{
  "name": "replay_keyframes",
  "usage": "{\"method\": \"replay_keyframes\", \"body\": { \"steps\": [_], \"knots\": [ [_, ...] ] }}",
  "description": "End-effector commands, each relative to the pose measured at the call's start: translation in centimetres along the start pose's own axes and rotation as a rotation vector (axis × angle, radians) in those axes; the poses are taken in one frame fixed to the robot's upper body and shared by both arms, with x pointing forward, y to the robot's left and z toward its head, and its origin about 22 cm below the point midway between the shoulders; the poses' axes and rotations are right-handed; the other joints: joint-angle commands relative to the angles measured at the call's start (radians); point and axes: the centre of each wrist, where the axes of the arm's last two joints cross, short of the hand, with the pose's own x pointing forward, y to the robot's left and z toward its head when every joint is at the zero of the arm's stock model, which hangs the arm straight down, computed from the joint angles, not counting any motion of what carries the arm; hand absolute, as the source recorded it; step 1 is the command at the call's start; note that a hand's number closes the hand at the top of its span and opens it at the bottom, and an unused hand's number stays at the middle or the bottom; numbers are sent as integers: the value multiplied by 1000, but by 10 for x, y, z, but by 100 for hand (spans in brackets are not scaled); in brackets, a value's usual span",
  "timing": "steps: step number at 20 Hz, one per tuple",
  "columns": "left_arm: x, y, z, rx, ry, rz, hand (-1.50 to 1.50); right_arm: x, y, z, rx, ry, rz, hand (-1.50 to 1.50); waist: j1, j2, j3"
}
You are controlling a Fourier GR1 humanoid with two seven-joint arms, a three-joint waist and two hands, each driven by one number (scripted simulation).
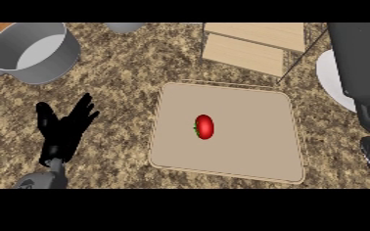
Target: Pick the cupcake from the tray and place it in the tiered shelf
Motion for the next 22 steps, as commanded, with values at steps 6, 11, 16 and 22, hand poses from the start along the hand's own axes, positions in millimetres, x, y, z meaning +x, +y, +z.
{"method": "replay_keyframes", "body": {
  "steps": [6, 11, 16, 22],
  "knots": [
    [-20, -10, 0, -22, 35, -18, 0, -34, 14, -42, -20, 28, 28, 150, 14, 9, -4],
    [-9, -2, 5, -10, 37, 5, 0, -40, 17, -50, -27, -1, 35, 150, 14, 5, -3],
    [4, 1, 0, -5, 34, 4, 0, -39, 40, -49, -50, -43, -16, 150, 17, 7, -3],
    [-4, -5, -5, -3, 28, 0, 0, -59, 41, -58, -15, -59, -2, 150, 6, 5, -3]
  ]
}}
